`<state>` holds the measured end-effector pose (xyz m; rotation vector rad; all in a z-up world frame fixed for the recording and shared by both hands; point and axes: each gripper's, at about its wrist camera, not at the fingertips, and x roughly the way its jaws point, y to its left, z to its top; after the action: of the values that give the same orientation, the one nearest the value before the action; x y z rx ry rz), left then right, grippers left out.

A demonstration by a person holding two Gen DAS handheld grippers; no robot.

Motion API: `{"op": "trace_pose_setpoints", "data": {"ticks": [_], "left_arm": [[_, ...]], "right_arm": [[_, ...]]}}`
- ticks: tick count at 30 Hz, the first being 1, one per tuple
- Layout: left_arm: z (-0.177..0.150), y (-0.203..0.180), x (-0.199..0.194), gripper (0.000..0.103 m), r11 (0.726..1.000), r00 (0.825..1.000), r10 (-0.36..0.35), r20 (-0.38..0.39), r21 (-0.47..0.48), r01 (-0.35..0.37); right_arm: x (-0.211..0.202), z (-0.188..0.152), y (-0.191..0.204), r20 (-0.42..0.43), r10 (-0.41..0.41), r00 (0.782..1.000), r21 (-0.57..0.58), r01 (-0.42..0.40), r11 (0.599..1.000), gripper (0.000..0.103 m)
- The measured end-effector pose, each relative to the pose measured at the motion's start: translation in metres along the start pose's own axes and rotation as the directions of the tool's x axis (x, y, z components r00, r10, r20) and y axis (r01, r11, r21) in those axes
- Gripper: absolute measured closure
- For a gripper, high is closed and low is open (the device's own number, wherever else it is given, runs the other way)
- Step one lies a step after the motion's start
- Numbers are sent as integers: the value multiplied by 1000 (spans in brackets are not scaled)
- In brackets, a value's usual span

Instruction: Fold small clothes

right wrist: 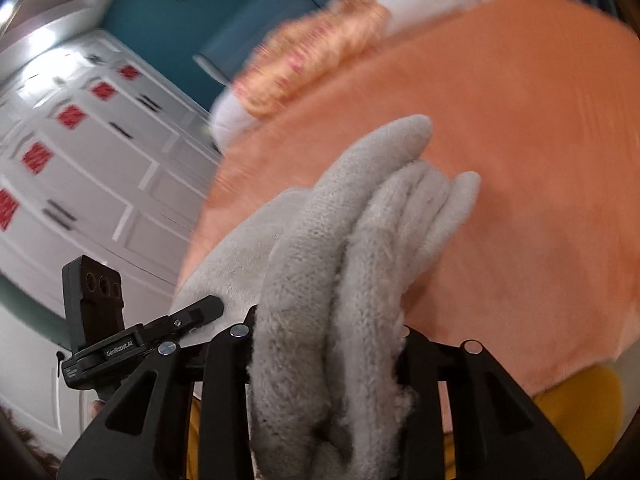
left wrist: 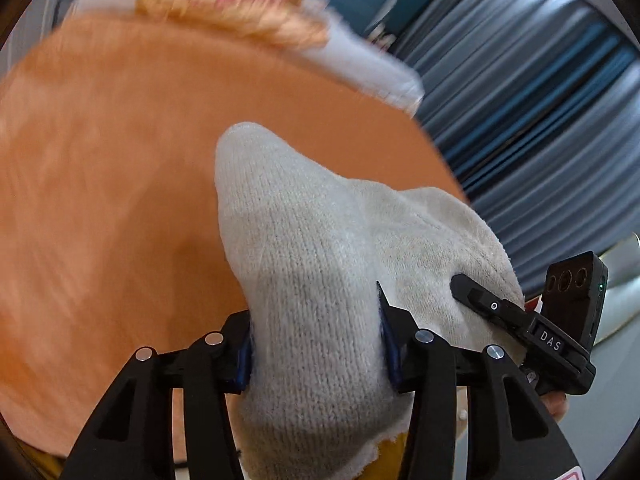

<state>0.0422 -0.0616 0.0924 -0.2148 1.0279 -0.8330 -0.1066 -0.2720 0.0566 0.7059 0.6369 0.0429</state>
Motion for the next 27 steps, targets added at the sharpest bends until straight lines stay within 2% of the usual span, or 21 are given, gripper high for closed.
{"op": "trace_pose_setpoints", "data": {"ticks": [3, 5, 8, 10, 12, 14, 15, 16, 17, 18, 19, 21, 23, 24, 27], "left_arm": [[18, -18, -56, 57, 995, 991, -6, 137, 100, -8], [30, -28, -95, 57, 985, 973, -10, 232, 172, -31], [43, -21, -129, 56, 975, 948, 3, 319, 211, -74], [51, 0, -131, 53, 973, 941, 44, 335, 199, -116], [52, 32, -113, 42, 973, 943, 111, 314, 157, -167], [45, 77, -63, 41, 966, 953, 210, 217, 105, -237], [38, 99, -36, 44, 954, 949, 278, 148, 75, -291], [19, 127, -11, 47, 936, 936, 347, 63, 42, -350], [2, 145, 2, 47, 924, 924, 383, 13, 12, -383], [-15, 158, 4, 47, 917, 917, 400, -16, -13, -400], [-33, 169, 0, 47, 919, 920, 391, -25, -49, -392], [-51, 178, -9, 47, 919, 925, 378, -27, -110, -379], [-61, 181, -16, 47, 912, 925, 380, -22, -157, -379], [-61, 176, -17, 47, 905, 918, 397, -17, -163, -394], [-54, 156, -13, 47, 872, 879, 476, 7, -128, -472]], "right_arm": [[-24, 17, 49, 117, 67, 991, -99, -55, 994, 73], [-36, 28, 84, 193, 129, 973, -168, -97, 981, 73], [-27, 39, 116, 228, 183, 956, -214, -134, 968, 72], [3, 45, 120, 214, 177, 961, -194, -136, 972, 66], [43, 41, 104, 155, 121, 980, -142, -99, 985, 57], [105, 22, 68, 36, 21, 999, -62, -19, 998, 52], [131, 9, 50, -28, -41, 999, -23, 40, 999, 52], [160, -17, 21, -122, -153, 981, 31, 158, 987, 56], [167, -31, 7, -160, -184, 970, 60, 195, 979, 58], [168, -47, -6, -186, -178, 966, 105, 200, 974, 59], [160, -67, -17, -193, -141, 971, 154, 172, 973, 59], [147, -82, -19, -204, -166, 965, 138, 196, 971, 59], [140, -80, -19, -210, -181, 961, 106, 206, 973, 59], [137, -74, -14, -201, -188, 961, 88, 209, 974, 59], [141, -53, 3, -157, -203, 967, 40, 211, 977, 59]]}}
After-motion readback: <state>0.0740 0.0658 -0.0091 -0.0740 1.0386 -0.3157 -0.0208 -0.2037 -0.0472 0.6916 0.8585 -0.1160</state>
